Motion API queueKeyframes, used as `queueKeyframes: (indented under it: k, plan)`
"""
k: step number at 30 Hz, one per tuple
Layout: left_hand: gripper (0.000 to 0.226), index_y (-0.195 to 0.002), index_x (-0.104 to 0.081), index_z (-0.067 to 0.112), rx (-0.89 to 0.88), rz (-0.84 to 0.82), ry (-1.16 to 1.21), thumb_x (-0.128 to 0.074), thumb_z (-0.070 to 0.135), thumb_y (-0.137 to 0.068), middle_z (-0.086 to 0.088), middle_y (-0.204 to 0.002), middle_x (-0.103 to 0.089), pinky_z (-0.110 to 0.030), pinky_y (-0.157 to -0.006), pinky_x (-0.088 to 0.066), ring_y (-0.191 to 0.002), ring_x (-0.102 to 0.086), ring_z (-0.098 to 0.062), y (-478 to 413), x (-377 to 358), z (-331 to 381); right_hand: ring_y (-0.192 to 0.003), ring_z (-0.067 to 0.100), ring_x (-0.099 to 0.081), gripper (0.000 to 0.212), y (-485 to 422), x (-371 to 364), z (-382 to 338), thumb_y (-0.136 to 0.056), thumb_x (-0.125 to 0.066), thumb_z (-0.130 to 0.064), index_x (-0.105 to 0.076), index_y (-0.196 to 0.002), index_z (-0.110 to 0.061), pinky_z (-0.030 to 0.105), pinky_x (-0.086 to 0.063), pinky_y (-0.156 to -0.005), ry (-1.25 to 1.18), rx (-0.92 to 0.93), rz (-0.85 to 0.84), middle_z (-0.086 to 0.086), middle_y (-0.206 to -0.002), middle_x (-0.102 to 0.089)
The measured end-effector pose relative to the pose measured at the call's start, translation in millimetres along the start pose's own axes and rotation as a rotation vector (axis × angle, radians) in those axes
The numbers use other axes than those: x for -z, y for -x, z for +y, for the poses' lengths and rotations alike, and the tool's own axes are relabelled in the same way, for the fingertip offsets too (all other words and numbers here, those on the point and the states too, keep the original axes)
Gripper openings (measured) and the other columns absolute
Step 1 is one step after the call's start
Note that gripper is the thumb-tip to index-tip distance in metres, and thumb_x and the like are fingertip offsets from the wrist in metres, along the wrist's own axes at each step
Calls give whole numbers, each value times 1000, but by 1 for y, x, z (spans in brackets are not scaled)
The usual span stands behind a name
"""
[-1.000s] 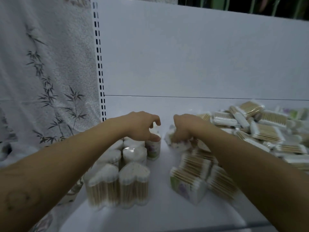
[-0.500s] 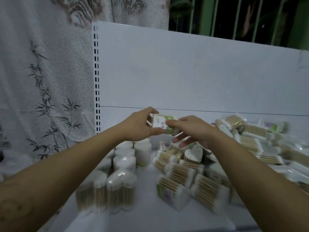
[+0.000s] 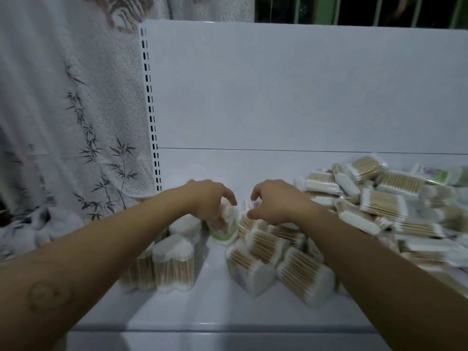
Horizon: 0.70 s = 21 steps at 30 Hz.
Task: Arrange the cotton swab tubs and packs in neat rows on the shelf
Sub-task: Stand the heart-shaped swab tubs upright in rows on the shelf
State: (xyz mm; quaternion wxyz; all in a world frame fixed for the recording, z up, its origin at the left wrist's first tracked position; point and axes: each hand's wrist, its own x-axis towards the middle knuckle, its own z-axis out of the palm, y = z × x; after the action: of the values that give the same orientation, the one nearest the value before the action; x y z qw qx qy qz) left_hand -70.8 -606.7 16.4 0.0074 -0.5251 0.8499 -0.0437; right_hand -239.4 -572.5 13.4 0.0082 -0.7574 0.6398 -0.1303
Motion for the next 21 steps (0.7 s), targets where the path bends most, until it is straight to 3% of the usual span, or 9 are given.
queueKeyframes:
  k: [2,5,8,10,15,21]
  plan:
    - [70,-136,-45,42,21,-12,-111,-77,47,-75,8,-125,-58,-36,-93,-32,-118,-52,-18,-3,-5,5,-79,17,-63,38,-8,-6,-2,-82,-71,-32,-64,-115,-16,31,-55,-77,52,10,-38,-1,-111,-66]
    - [69,-135,-45,39,37,4,-211,-76,46,-75,6,-121,-55,-38,-87,-25,-116,-52,-18,-5,-9,12,-97,20,-61,36,-21,-16,-5,-82,-69,-27,-60,-115,-17,29,-43,-75,202,39,-88,-1,-109,-63]
    - [67,-133,-45,38,39,24,-253,-71,58,-74,3,-120,-50,-41,-91,-25,-113,-51,-21,-5,-10,17,-82,18,-54,21,-30,-24,-5,-83,-69,-29,-56,-94,-18,30,-35,-75,300,43,-119,-5,-84,-54]
    - [62,-130,-48,38,36,35,-249,-68,60,-76,5,-118,-53,-41,-91,-25,-112,-51,-20,-5,-10,17,-75,17,-50,25,-34,-28,-5,-84,-69,-32,-47,-80,-20,31,-35,-74,318,13,-94,-5,-75,-48]
    - [51,-127,-50,37,25,49,-258,-69,45,-81,9,-112,-58,-40,-89,-26,-109,-54,-16,-2,-13,10,-77,19,-50,25,-36,-38,-7,-86,-65,-24,-44,-74,-18,30,-37,-73,318,-30,-71,-3,-72,-46]
    - [51,-129,-48,33,21,64,-313,-66,32,-82,5,-114,-57,-42,-91,-26,-108,-55,-19,-3,-17,13,-60,12,-43,20,-38,-39,-2,-87,-56,-13,-44,-72,-18,27,-34,-59,280,-42,25,-3,-72,-47]
